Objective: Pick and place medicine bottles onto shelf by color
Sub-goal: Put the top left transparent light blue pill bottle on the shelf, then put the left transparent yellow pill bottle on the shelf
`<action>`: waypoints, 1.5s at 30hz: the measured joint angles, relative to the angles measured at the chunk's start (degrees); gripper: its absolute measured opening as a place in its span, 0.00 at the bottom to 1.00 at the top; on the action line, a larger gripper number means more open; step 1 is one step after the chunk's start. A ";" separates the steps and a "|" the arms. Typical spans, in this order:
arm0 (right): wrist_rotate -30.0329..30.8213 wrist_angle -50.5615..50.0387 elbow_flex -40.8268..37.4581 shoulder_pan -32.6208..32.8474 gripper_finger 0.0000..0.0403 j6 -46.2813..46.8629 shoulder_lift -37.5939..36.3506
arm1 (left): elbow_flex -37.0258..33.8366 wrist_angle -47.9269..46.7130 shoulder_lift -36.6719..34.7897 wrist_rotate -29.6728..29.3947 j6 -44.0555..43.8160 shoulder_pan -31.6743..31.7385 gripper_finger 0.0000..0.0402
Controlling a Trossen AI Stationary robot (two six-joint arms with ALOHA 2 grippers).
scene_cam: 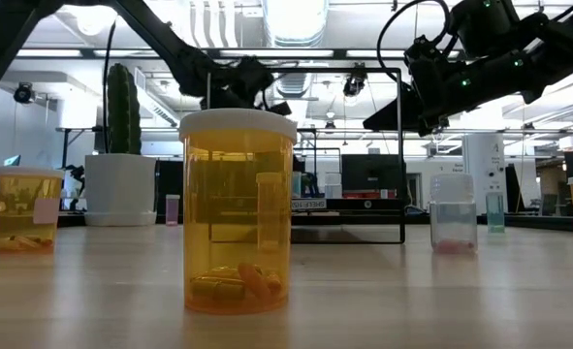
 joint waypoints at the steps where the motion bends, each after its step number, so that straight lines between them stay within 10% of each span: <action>1: 0.00 0.00 0.00 0.00 0.03 -0.02 0.00 | -0.04 0.08 -0.74 0.00 0.00 0.00 0.43; 17: -0.02 -0.10 0.44 0.00 0.03 -2.68 0.00 | -12.13 -3.77 -24.24 1.02 7.19 -4.80 0.35; 25: 0.00 -0.42 0.78 0.00 0.03 -2.06 0.00 | -24.73 -12.26 -44.99 3.85 10.23 -17.02 0.04; 30: 0.00 -0.44 0.66 0.00 0.03 -1.90 0.00 | -26.01 -24.28 -53.15 -2.25 3.18 -29.89 0.02; 37: -0.01 -0.44 0.61 0.00 0.03 -1.11 0.00 | -23.12 -43.47 -52.15 -12.79 -12.36 -46.59 0.03; 45: -0.04 -0.44 0.59 0.00 0.03 -0.53 0.00 | -18.44 -57.55 -40.03 -11.52 -27.09 -49.62 0.12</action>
